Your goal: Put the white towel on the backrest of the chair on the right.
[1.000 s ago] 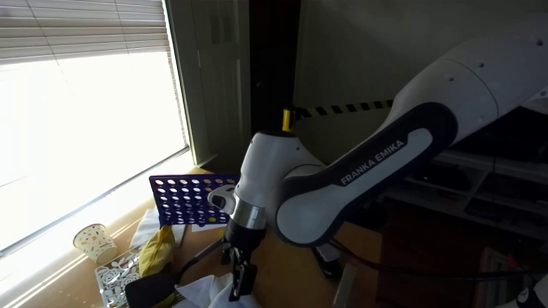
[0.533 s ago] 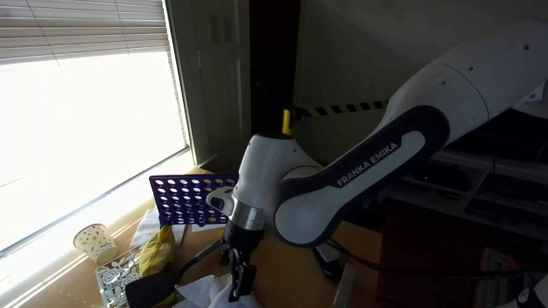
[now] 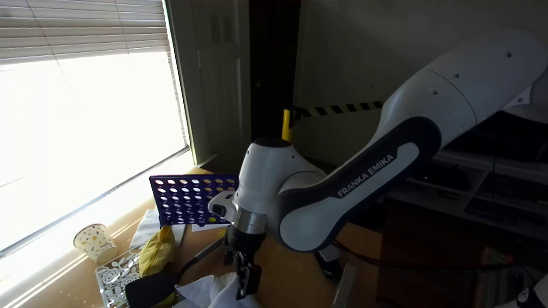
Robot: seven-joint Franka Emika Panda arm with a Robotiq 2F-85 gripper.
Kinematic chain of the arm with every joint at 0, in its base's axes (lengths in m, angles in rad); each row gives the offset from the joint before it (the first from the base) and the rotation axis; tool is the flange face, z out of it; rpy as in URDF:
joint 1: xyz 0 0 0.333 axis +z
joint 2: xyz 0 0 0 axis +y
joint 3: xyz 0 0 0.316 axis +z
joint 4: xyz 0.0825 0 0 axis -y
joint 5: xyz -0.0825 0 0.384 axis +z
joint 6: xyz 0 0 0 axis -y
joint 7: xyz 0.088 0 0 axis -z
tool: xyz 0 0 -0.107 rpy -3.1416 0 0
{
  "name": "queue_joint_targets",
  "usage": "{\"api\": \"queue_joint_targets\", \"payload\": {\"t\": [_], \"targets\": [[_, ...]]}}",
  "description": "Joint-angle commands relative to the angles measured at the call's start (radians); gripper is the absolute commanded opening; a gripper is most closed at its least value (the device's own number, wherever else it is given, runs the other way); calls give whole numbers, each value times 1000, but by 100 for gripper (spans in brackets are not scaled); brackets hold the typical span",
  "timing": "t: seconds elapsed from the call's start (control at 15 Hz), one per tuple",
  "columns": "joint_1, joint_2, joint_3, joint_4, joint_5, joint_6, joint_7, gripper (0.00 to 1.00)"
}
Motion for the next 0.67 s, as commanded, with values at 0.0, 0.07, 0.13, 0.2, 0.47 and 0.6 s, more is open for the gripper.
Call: {"api": "queue_joint_targets", "payload": {"t": [0.0,0.07,0.13,0.2,0.47,0.6], "targets": [[-9,45,16,35,-64,-11,-13,74],[-13,55,22,41,-67,-5,-20,69],[-14,61,23,45,-76,-10,-25,61],[-11,61,20,46,-84,-15,-20,54],[-11,62,17,48,-99,-23,-14,26],[-12,57,18,46,-99,-26,-11,12]]}}
